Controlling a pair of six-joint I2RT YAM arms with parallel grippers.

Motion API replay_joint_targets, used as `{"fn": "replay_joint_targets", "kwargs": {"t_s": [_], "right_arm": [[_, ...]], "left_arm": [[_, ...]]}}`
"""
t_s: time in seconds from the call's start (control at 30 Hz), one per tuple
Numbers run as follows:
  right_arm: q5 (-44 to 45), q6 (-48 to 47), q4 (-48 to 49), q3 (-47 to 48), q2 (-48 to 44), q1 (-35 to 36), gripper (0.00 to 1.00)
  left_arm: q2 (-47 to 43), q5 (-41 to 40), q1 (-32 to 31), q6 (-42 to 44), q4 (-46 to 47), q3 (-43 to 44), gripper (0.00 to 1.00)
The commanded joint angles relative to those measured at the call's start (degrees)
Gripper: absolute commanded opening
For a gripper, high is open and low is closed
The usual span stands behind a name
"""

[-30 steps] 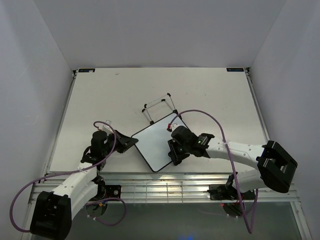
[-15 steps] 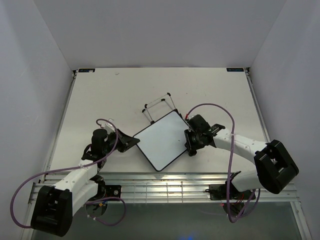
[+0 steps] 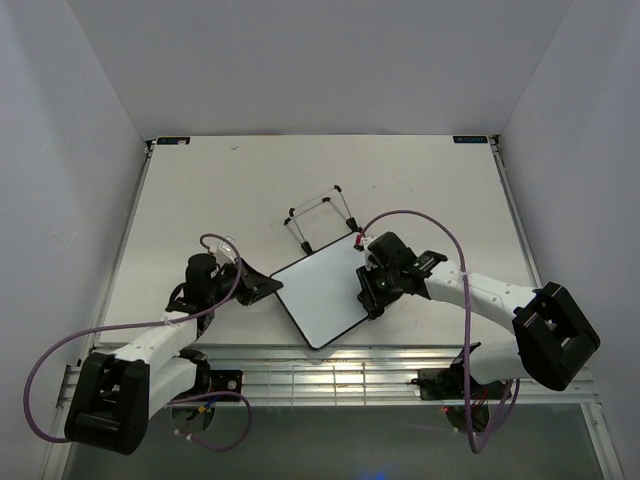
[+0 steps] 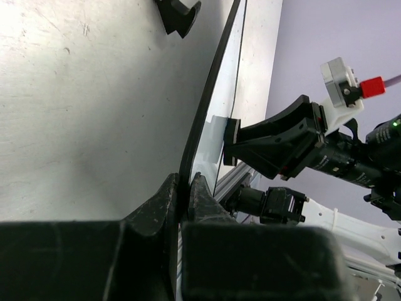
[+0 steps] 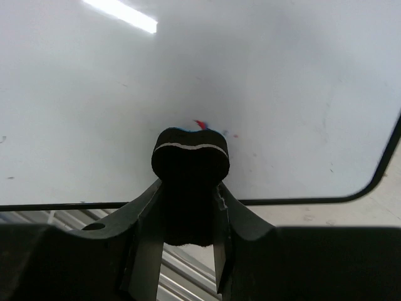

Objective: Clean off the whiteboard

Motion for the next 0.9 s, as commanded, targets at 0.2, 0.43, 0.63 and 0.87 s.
{"fn": "replay_joint_targets", "kwargs": {"t_s": [0.2,0.43,0.63,0.87], "right_arm": [[1.7,-0.1,4.2,2.2,1.4,3.4,0.08],[7.2,2.8,3.1,-4.1,3.0,-2.2,0.08],[8.6,3.3,1.5,-7.2,1.2,-9.2,0.08],[11.9,3.2,-0.6,-3.5,0.1,-14.0,0.08]], "left_arm": [[2.3,1.4,-0.9,8.1,-9.2,4.2,0.00],[3.5,1.4,-0.9,10.0,-11.8,7.0,0.00],[6.4,5.5,-0.5,12.6,-11.9,8.9,0.00],[6.1,6.2,-0.5,14.5,-12.8,9.5,0.00]]}}
